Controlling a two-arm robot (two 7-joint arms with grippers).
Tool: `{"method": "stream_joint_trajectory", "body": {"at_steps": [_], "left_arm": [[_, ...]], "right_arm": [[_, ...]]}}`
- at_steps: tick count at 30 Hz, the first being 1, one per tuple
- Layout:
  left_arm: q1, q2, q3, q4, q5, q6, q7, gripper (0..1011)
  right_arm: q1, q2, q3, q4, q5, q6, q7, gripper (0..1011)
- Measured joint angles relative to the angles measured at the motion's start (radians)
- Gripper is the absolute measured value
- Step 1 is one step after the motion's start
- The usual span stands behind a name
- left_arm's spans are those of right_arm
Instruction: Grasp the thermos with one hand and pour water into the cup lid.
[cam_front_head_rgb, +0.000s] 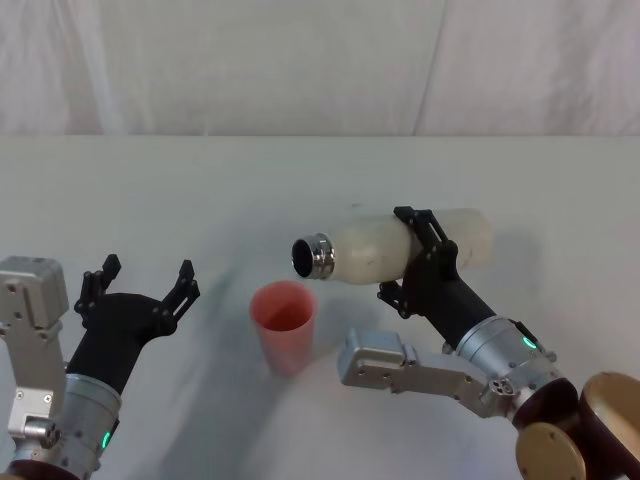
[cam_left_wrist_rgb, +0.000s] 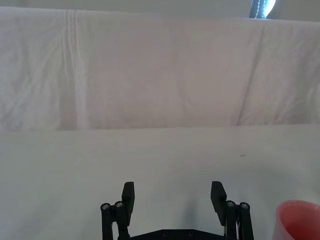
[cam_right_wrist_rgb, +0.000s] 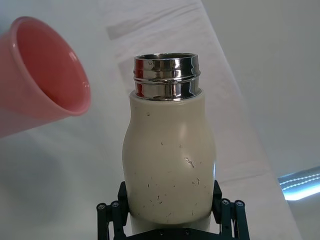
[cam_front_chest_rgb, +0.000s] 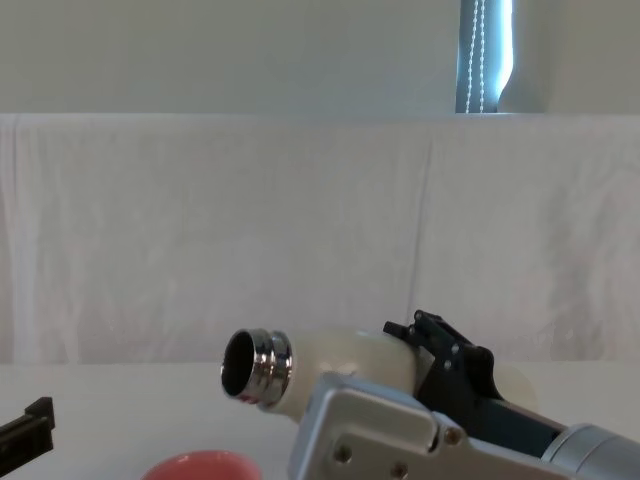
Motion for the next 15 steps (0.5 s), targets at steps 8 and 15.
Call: {"method": "stream_joint_trajectory", "body": {"at_steps": [8,15], "left_arm": [[0.0,0.0,0.0,0.0,0.0,0.0,0.0,1001],[0.0,0.0,0.0,0.0,0.0,0.0,0.0,1001]], "right_arm": [[0.027,0.011,-0.021,0.021,-0.038,0.011,0.001,958],[0.046,0.019,-0.036,0.035,-0.068,0.023,-0.011,958]]}}
